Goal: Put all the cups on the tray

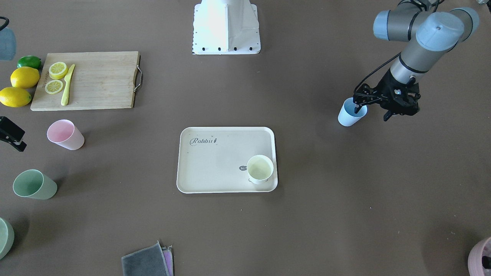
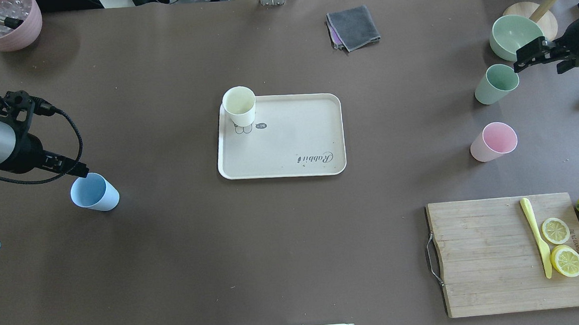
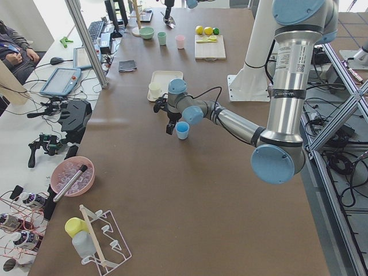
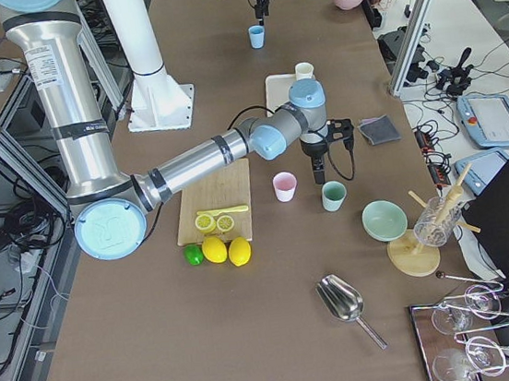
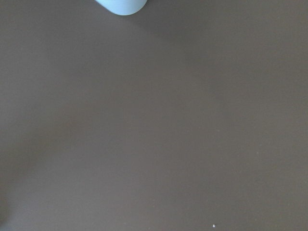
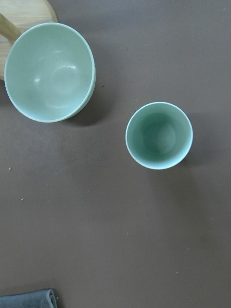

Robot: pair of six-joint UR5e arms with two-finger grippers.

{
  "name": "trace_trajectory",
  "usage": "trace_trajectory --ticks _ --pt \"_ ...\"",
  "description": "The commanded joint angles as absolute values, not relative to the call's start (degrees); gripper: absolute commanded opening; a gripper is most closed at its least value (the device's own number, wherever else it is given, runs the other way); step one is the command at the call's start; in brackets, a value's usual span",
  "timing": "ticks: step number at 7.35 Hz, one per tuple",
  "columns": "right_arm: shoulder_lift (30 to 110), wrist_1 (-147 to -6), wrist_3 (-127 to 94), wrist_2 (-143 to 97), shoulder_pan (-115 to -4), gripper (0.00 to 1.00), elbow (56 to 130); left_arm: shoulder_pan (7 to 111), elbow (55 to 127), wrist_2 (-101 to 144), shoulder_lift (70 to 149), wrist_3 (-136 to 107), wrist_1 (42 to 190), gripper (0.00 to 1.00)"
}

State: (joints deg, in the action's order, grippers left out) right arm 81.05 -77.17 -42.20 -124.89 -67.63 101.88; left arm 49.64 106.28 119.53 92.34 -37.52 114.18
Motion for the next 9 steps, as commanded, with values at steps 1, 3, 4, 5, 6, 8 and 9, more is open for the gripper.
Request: trace_trajectory --ticks 1,3,4,5,6,8,9 --pt "81.12 -77.17 -42.19 -124.89 -67.59 1.0 101.87 49.4 105.21 119.36 91.41 -37.79 116.28 0.95" --pt "81.12 -77.17 -42.19 -124.89 -67.68 1.0 101.87 48.96 105.2 119.53 91.41 -37.62 116.28 0.74" --pt "81.12 -77.17 -42.19 -124.89 -67.68 1.0 101.87 48.43 105.12 119.53 91.15 -37.62 116.8 0.74" --pt "81.12 -77.17 -42.19 -124.89 -67.68 1.0 101.87 47.3 104.33 119.44 91.14 -37.79 118.11 0.72" --pt "81.12 -77.17 -42.19 -124.89 -67.68 1.0 101.87 46.15 103.8 119.36 91.14 -37.88 118.99 0.66" --pt "81.12 -77.17 -42.19 -124.89 -67.59 1.0 101.78 45.36 103.89 119.44 91.23 -37.97 119.27 0.42" --pt "81.12 -77.17 -42.27 -124.89 -67.59 1.0 101.78 44.83 103.89 119.44 91.58 -37.97 119.27 0.13"
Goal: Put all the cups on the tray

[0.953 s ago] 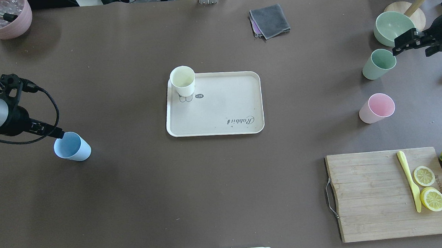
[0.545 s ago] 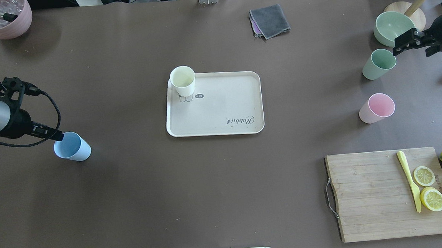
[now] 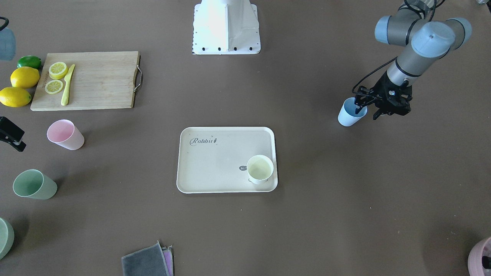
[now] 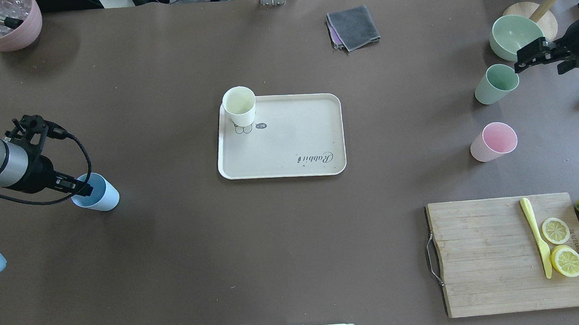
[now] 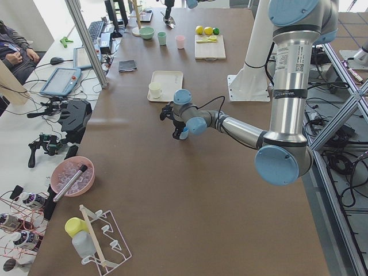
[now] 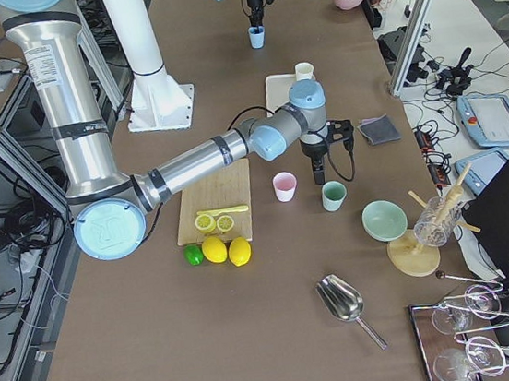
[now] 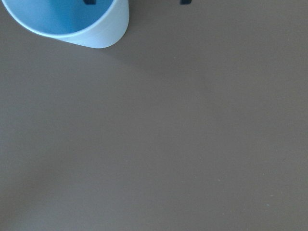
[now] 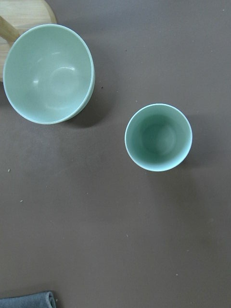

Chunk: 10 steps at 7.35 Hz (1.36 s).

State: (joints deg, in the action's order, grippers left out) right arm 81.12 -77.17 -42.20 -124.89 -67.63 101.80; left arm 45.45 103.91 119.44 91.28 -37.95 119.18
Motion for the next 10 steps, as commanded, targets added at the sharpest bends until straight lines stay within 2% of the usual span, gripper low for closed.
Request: trace_trajectory --ticks 1,4,7,9,10 --pt "81.12 -77.17 -42.28 -124.89 -67.59 1.0 101.78 44.56 103.8 119.36 91.76 -37.88 119.27 0.0" --pt "81.12 -77.17 -42.28 -124.98 -67.67 1.0 101.78 44.47 103.97 119.62 96.74 -38.32 116.56 0.0" --pt "81.12 -77.17 -42.28 -124.98 -67.59 1.0 101.78 42.47 102.84 120.06 116.31 -46.11 96.64 0.0" --pt "81.12 -77.26 -42.28 -124.98 -67.59 1.0 101.69 39.91 94.27 119.01 125.9 -51.05 96.76 0.0" --pt "81.12 -77.26 -42.28 -124.98 -67.59 1.0 101.6 38.86 91.43 117.87 128.21 -51.24 96.94 0.0"
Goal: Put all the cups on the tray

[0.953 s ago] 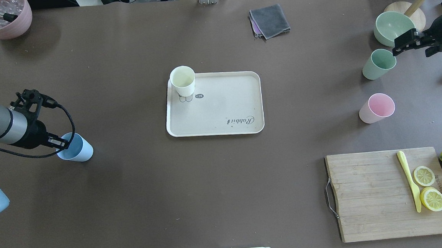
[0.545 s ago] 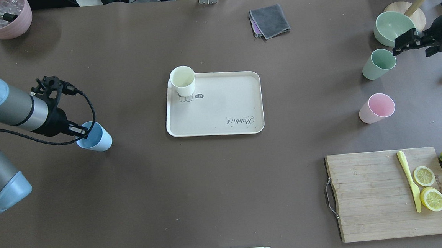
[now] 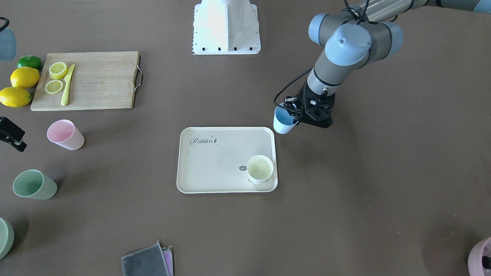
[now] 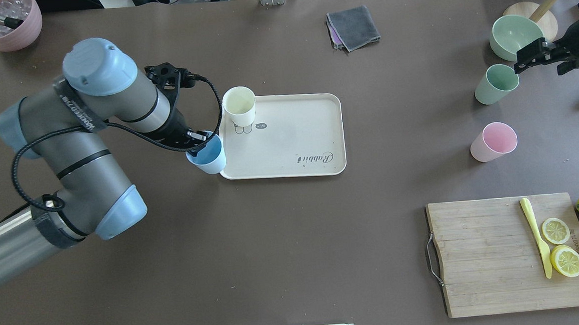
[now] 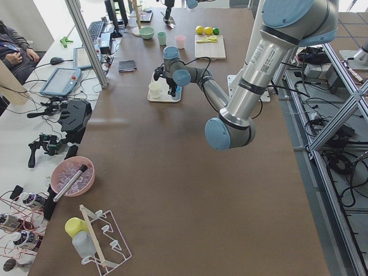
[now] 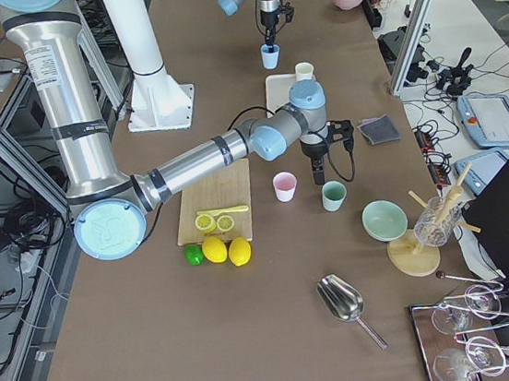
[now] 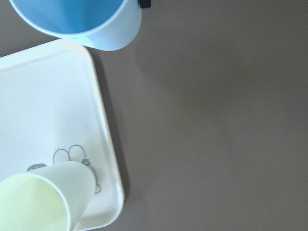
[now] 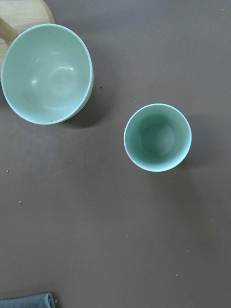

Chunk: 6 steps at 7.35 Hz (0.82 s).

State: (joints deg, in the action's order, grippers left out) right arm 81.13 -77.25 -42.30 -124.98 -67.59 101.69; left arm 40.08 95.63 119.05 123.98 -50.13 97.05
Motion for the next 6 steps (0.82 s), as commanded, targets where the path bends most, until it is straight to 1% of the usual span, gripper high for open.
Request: trace_trajectory --ticks 1,2,3,4,5,6 --pt "81.12 -77.26 -42.36 -124.98 -67.59 1.0 101.6 38.76 89.58 117.86 129.36 -51.24 97.73 0.0" --pt "81.12 -77.26 -42.36 -124.98 -67.59 1.0 101.69 37.98 89.04 117.86 129.37 -52.2 99.13 0.0" --pt "81.47 -77.26 -42.28 -124.98 -67.59 1.0 101.6 37.53 86.94 116.64 129.72 -52.82 101.4 0.0" --pt "81.47 -77.17 -42.19 -124.98 -67.59 1.0 101.6 36.92 85.88 116.28 129.73 -52.82 103.51 0.26" --pt "81.47 -77.17 -42.19 -124.98 -67.59 1.0 101.6 37.0 85.96 116.28 129.64 -52.56 103.53 0.97" --pt "81.47 -77.17 -42.27 -124.98 -67.59 1.0 101.86 37.0 86.57 116.28 129.81 -52.82 103.54 0.99"
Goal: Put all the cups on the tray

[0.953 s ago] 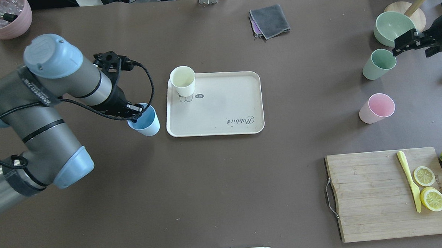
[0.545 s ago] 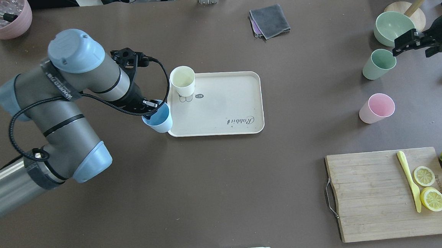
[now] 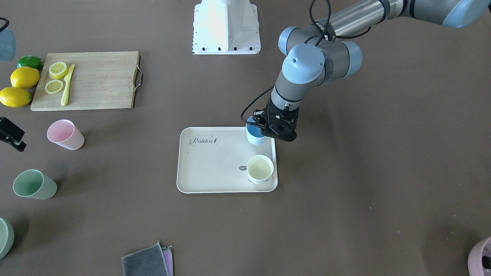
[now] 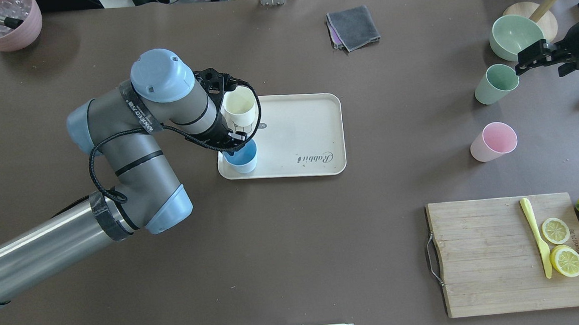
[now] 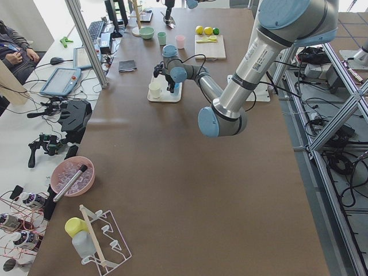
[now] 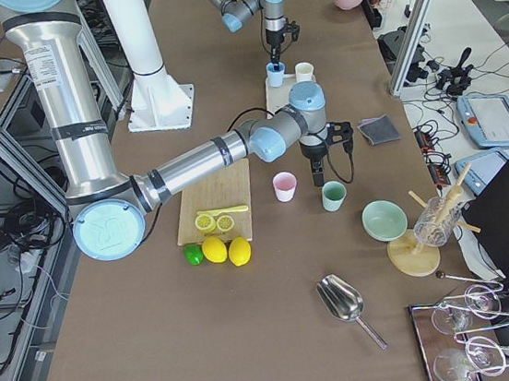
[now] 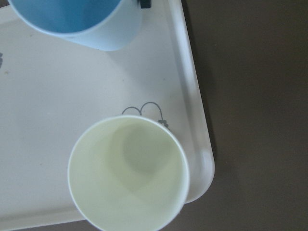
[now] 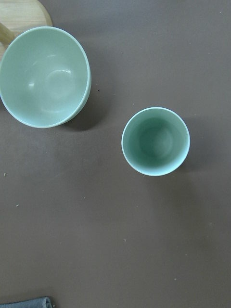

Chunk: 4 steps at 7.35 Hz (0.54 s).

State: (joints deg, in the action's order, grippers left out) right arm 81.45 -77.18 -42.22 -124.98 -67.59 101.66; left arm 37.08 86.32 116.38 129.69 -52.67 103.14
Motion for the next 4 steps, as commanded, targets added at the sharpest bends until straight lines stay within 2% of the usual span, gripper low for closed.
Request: trace_trajectory --ticks 1,3,4 --pt "81.47 -77.17 -42.28 -124.89 -67.67 1.0 102.13 38.57 88.23 116.54 129.81 -52.74 102.93 0.99" --pt "84.62 -77.08 -42.36 -125.15 -67.59 1.0 103.18 46.98 92.43 121.25 127.37 -51.34 99.25 0.99" --pt "87.25 -77.08 -42.45 -125.16 -66.54 1.0 105.18 52.24 95.94 125.55 124.13 -43.24 95.66 0.99"
